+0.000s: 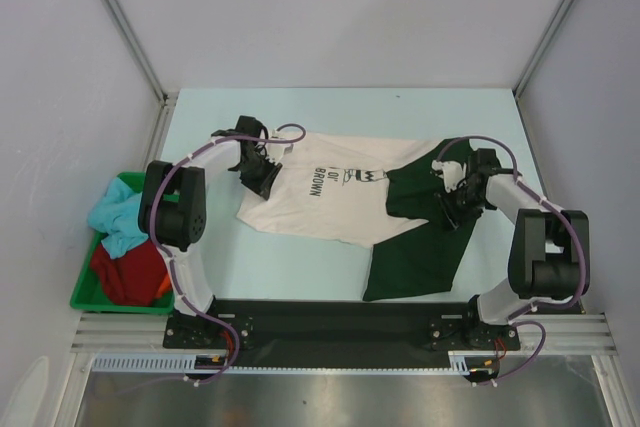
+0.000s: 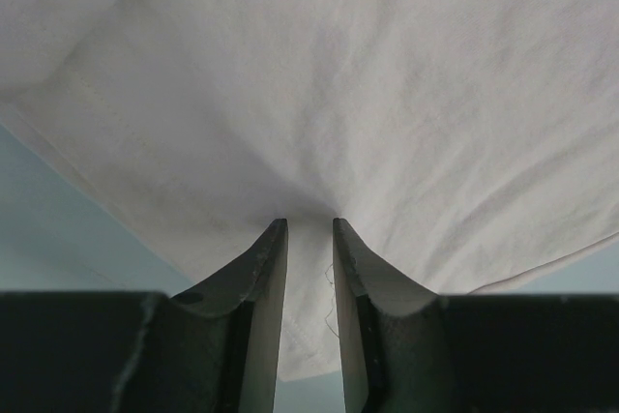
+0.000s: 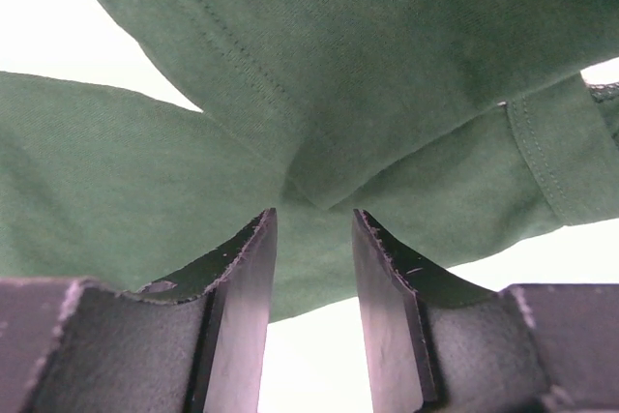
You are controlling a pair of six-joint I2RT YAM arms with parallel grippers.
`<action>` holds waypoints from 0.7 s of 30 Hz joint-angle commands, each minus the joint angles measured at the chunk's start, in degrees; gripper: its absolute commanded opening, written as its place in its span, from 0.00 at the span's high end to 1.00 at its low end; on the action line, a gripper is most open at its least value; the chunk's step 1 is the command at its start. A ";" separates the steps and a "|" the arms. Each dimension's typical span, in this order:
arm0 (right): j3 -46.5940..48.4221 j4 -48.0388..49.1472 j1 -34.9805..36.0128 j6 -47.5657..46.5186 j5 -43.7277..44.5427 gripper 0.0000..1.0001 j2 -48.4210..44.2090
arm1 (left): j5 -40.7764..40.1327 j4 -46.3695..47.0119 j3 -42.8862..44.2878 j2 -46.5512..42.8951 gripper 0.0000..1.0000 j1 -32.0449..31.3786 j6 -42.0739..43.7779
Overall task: Fold and stack the t-shirts
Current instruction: Fold the tshirt
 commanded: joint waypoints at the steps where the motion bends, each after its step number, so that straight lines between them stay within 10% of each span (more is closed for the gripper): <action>1: 1.14 1.59 0.11 0.58 0.41 0.57 1.44 | 1.45 0.72 1.41 -0.74 0.69 0.21 -0.35; 21: 2.63 -0.16 0.28 1.11 0.59 1.00 -0.13 | 2.06 1.77 0.53 -0.39 0.69 0.30 -0.52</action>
